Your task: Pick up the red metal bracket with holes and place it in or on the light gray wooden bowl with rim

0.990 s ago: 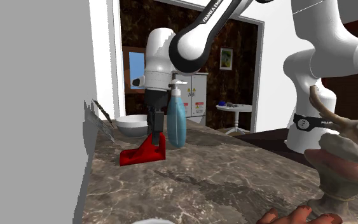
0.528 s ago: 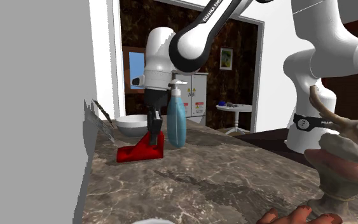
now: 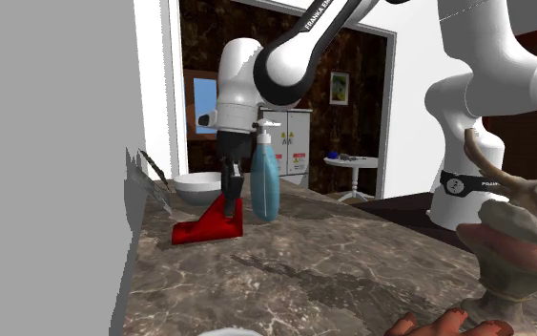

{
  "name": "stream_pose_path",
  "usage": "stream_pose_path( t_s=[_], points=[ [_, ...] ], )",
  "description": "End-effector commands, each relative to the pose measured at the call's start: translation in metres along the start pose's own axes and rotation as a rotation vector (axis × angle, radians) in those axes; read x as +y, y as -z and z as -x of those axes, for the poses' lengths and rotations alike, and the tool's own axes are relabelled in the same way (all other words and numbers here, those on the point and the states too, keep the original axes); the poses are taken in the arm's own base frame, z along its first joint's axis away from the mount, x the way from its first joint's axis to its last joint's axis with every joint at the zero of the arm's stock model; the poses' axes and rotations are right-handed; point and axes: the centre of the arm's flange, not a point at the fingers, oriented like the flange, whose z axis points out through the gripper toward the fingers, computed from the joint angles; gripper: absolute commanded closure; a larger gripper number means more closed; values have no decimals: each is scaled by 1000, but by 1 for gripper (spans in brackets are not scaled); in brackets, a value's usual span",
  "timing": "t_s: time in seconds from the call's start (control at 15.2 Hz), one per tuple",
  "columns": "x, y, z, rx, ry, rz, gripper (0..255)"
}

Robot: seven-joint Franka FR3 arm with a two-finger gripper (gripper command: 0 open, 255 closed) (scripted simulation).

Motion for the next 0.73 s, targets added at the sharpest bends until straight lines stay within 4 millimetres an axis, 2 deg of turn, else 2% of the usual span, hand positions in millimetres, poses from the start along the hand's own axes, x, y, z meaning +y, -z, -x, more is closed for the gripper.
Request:
stream_pose_path(
  t_s=[0.0, 0.66],
  points=[
    [0, 9, -1, 0, 0, 0, 255],
    [-1, 61, -7, 0, 0, 0, 255]
  ],
)
